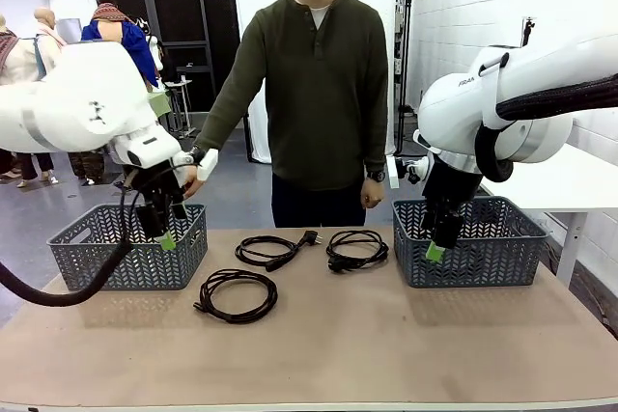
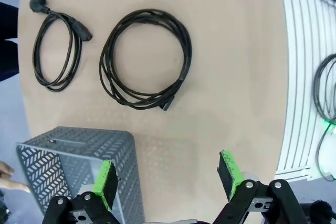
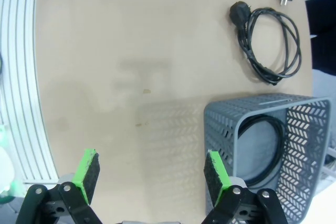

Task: Organize the cables according to human instructions.
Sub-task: Pick up a bundle of cables and place it in the basket indicated by the human.

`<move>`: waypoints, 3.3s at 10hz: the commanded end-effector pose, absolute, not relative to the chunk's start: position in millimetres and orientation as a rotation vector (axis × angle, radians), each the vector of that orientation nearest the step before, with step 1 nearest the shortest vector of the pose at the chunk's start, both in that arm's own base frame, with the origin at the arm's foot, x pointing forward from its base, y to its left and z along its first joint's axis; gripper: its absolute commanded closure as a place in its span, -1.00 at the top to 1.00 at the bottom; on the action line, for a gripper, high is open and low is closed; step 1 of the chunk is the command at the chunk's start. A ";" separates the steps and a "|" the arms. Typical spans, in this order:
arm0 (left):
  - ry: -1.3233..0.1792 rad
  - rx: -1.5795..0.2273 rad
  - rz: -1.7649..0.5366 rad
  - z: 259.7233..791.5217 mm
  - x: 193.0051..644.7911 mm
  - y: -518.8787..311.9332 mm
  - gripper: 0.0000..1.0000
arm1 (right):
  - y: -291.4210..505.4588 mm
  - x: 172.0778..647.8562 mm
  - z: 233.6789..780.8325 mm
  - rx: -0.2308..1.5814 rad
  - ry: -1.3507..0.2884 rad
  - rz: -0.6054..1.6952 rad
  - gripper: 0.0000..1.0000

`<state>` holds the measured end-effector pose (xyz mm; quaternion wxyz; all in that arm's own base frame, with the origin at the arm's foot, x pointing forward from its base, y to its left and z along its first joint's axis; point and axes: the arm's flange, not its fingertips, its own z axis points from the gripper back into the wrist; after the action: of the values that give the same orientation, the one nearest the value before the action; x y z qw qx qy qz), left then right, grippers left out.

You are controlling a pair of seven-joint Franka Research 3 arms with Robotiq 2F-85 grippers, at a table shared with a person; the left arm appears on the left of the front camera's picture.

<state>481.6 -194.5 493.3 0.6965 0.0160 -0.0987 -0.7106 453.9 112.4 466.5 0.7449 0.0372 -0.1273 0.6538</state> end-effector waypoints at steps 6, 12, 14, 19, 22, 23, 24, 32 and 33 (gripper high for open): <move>-0.211 0.063 -1.603 483.2 486.2 -199.9 1.00 | 114.0 456.7 466.7 0.077 -0.276 1.422 1.00; -0.231 0.090 -1.626 475.5 478.9 -213.3 1.00 | 114.0 456.7 466.7 0.077 -0.276 1.422 1.00; -0.264 0.115 -1.621 457.2 464.6 -236.6 1.00 | 114.0 456.7 466.7 0.077 -0.276 1.422 1.00; -0.150 0.076 -1.687 411.5 442.1 -271.6 1.00 | 114.0 456.7 466.7 0.077 -0.276 1.422 1.00; -0.126 0.081 -1.706 383.9 451.4 -279.3 1.00 | 114.0 456.7 466.7 0.077 -0.276 1.422 1.00; -0.116 0.081 -1.716 375.5 453.8 -280.4 1.00 | 114.0 456.7 466.7 0.077 -0.276 1.422 1.00; -0.104 0.068 -1.718 366.6 455.1 -280.9 1.00 | 114.0 456.7 466.7 0.077 -0.276 1.422 1.00; -0.064 0.035 -1.737 329.0 481.7 -275.1 1.00 | 114.0 456.7 466.7 0.077 -0.276 1.422 1.00; -0.072 0.032 -1.730 325.5 485.1 -274.0 1.00 | 114.0 456.7 466.7 0.077 -0.276 1.422 1.00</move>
<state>478.1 -273.6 326.5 0.6554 0.0045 -0.0270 -0.7548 454.3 112.6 466.4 0.7449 0.0375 -0.1272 0.6539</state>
